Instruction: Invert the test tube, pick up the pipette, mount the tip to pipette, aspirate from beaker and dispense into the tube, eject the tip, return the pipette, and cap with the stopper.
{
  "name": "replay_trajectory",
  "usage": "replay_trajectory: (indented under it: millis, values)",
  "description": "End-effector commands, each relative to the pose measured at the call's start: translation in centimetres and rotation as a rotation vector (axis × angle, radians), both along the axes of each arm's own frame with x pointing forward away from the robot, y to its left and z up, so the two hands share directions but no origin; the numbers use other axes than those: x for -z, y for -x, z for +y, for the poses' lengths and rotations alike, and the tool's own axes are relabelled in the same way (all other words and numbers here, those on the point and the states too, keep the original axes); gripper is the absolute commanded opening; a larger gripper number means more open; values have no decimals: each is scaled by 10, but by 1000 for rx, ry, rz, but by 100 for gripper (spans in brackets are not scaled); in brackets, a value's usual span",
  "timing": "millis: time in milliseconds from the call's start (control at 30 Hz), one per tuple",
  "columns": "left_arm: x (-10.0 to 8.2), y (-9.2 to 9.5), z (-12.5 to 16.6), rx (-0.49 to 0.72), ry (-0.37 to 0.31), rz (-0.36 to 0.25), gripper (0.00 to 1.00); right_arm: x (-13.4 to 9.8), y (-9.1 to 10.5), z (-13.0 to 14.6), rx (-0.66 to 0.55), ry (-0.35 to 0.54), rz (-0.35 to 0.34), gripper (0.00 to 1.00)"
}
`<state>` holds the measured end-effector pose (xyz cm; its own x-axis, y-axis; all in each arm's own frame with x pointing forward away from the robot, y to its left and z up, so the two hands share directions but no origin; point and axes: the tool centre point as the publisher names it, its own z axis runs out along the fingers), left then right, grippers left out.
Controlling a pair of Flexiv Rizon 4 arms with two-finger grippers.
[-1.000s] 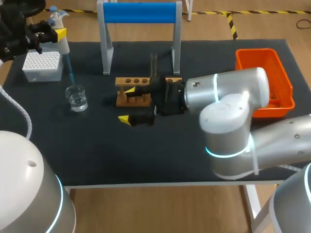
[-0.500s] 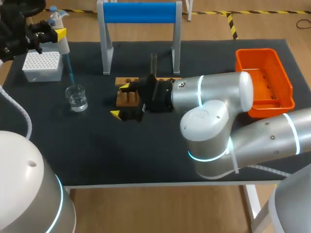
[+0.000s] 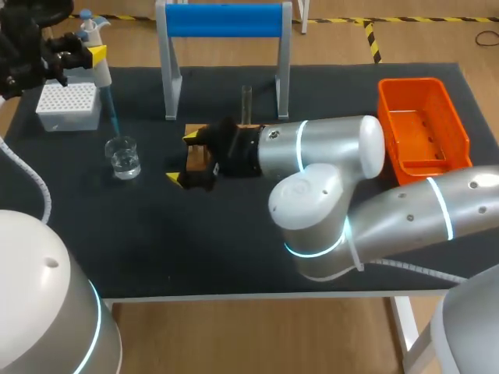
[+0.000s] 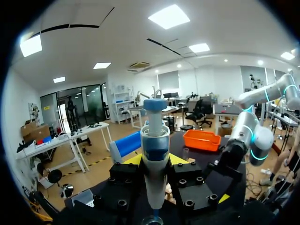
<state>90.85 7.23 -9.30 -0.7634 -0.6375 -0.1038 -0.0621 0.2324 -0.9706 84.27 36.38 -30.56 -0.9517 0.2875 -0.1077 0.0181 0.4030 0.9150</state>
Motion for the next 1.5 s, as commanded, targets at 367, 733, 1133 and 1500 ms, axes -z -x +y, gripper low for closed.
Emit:
replay_trajectory:
  millis: [367, 733, 1133, 1500]
  values:
    - [1, 0, 0, -2, 2, -4, 0, 18, -12, 14, 23, -6, 19, 100]
    - [1, 0, 0, -2, 2, -4, 0, 23, -15, 16, 36, 9, 36, 100]
    - [1, 0, 0, -2, 2, -4, 0, 25, -13, 18, 41, 18, 48, 100]
    - [1, 0, 0, -2, 2, -4, 0, 25, -13, 18, 41, 18, 48, 100]
